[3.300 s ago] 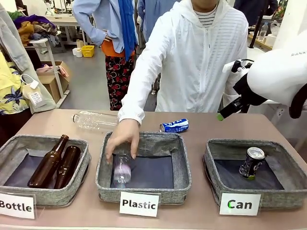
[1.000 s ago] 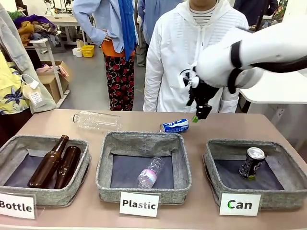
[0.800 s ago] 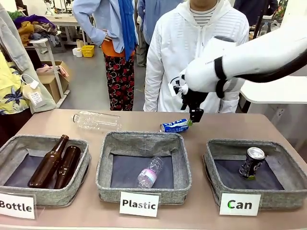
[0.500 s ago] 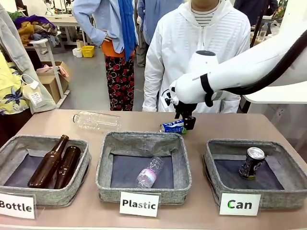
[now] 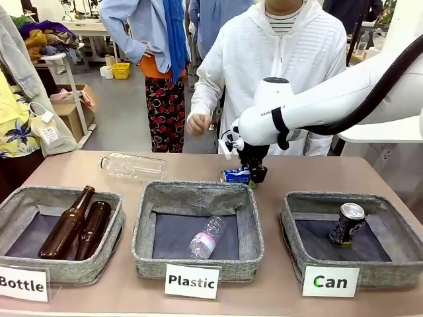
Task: Sort the can waste into the basket.
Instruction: Pick up the can waste from the table and place it in the right Fabric basket.
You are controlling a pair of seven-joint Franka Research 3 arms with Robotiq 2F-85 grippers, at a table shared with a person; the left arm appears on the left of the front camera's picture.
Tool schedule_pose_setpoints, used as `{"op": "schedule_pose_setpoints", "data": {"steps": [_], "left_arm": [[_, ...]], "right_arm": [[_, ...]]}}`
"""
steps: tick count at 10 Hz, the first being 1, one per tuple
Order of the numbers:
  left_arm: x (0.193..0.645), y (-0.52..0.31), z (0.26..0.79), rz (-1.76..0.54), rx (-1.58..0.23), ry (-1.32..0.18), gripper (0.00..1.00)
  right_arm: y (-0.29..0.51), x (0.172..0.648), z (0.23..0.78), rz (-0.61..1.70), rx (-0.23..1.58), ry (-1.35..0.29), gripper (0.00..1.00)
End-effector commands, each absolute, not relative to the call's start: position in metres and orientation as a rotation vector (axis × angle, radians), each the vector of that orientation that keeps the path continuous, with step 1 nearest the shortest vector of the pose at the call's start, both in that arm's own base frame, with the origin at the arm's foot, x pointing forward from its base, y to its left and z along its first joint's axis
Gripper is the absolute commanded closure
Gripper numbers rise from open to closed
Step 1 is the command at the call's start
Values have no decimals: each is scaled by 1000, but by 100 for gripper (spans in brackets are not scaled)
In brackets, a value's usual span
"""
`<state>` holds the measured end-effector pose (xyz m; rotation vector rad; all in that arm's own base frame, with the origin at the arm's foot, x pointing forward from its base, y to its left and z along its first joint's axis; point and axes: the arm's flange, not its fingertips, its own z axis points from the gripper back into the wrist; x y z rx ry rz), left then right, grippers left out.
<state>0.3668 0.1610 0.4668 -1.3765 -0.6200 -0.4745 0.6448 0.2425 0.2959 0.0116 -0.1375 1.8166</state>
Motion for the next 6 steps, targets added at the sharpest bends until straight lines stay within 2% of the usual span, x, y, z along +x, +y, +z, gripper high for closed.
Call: {"op": "schedule_pose_setpoints", "data": {"steps": [1, 2, 4, 6], "left_arm": [[366, 160, 471, -461, -1380, -623, 0], [366, 160, 471, -461, -1380, -623, 0], [366, 160, 471, -461, -1380, -623, 0], [366, 160, 471, -461, -1380, -623, 0]], "right_arm": [[237, 645, 309, 1778, 21, -141, 64], [230, 642, 315, 1760, 26, -150, 100], [189, 623, 349, 1644, 33, -201, 100], [131, 584, 397, 1483, 82, -390, 100]]}}
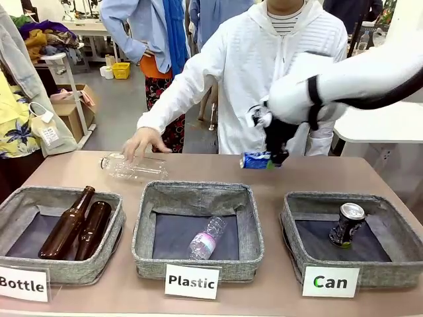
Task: Sort the can waste into the basket.
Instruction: Pick up the can waste from the table and place it in the right Fabric basket.
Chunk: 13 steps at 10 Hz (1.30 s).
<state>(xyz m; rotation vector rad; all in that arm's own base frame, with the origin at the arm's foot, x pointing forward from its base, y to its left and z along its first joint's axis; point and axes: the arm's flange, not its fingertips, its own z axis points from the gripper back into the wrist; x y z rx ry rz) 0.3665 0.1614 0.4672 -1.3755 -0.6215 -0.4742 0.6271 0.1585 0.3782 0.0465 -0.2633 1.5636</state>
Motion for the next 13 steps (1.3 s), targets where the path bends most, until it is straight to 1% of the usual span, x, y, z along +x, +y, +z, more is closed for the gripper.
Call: {"op": "schedule_pose_setpoints", "data": {"steps": [1, 2, 4, 5, 6, 7, 9, 12, 13], "left_arm": [[366, 160, 471, -461, -1380, -623, 0], [366, 160, 471, -461, -1380, -623, 0], [366, 160, 471, -461, -1380, -623, 0], [366, 160, 471, -461, -1380, -623, 0], [366, 160, 471, -461, -1380, -623, 0], [366, 160, 471, -461, -1380, -623, 0], [366, 160, 471, -461, -1380, -623, 0], [366, 160, 471, -461, -1380, -623, 0], [366, 160, 471, -461, -1380, -623, 0]], "right_arm": [[103, 557, 415, 1435, 105, -445, 100], [78, 526, 429, 1390, 102, -461, 100], [44, 473, 448, 1345, 166, -529, 100], [33, 437, 455, 1359, 133, -528, 100], [26, 418, 457, 1406, 108, -517, 100], [19, 404, 457, 1435, 71, -475, 100], [6, 388, 454, 1410, -11, -389, 100], [4, 388, 448, 1412, -9, -343, 100], [4, 389, 448, 1407, 2, -361, 43]]}}
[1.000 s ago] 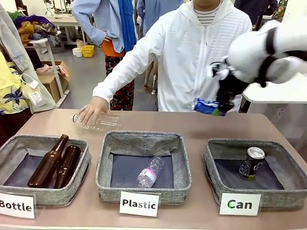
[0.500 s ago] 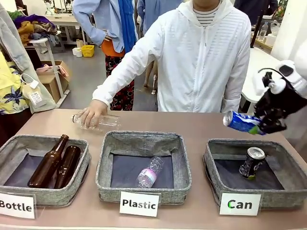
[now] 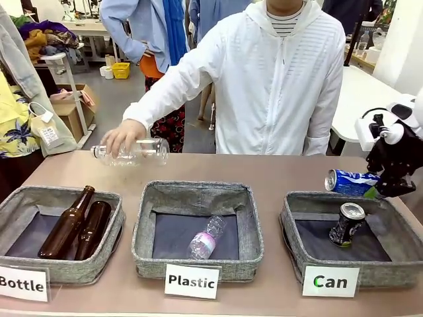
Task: Sort the can waste into the basket.
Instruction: Pick up the can waste from the table and place it in the right Fabric basket.
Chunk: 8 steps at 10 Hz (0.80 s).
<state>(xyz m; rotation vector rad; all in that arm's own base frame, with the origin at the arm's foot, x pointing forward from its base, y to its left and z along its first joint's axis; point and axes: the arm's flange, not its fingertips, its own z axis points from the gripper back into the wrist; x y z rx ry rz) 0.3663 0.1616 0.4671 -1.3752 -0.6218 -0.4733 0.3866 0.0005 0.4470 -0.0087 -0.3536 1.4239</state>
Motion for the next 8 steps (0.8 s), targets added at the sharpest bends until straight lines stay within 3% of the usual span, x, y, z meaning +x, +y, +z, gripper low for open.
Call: {"op": "schedule_pose_setpoints", "data": {"steps": [1, 6, 8], "left_arm": [[366, 160, 471, -461, -1380, -623, 0], [366, 160, 471, -461, -1380, -623, 0], [366, 160, 471, -461, -1380, -623, 0]], "right_arm": [[4, 390, 447, 1408, -9, -354, 0], [8, 396, 446, 1411, -3, -336, 0], [5, 402, 449, 1314, 117, -407, 0]]}}
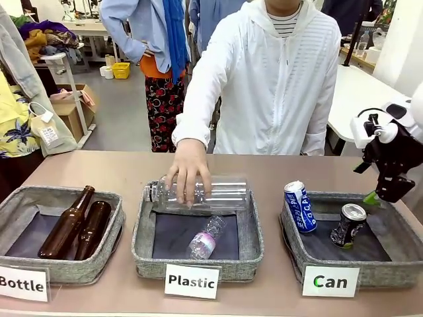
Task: Sort the can waste into the basket.
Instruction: Pick up the can waste from the table and place it in the right Fabric basket.
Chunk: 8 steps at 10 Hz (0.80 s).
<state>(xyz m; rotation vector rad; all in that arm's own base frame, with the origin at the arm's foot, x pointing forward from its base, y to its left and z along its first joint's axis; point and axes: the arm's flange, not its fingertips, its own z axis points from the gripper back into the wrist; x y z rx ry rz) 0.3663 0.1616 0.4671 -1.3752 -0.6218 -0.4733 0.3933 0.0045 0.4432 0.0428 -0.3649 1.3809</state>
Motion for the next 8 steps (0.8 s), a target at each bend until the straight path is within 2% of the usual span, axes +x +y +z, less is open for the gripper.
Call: {"op": "schedule_pose_setpoints", "data": {"steps": [1, 2, 4, 5, 6, 7, 8], "left_arm": [[366, 160, 471, -461, -1380, -623, 0], [366, 160, 471, -461, -1380, -623, 0], [366, 160, 471, -461, -1380, -623, 0], [366, 160, 471, -461, -1380, -623, 0], [366, 160, 471, -461, -1380, -623, 0], [366, 160, 471, -461, -1380, -623, 0], [366, 160, 471, -461, -1380, -623, 0]], "right_arm": [[0, 406, 452, 1227, 252, -482, 0], [-6, 411, 457, 1094, 598, -611, 0], [-27, 425, 470, 565, 813, -1032, 0], [-38, 432, 472, 409, 960, -1080, 0], [-44, 432, 471, 490, 1220, -1036, 0], [-56, 440, 466, 364, 1263, -1050, 0], [-64, 443, 461, 360, 1334, -1033, 0]]}}
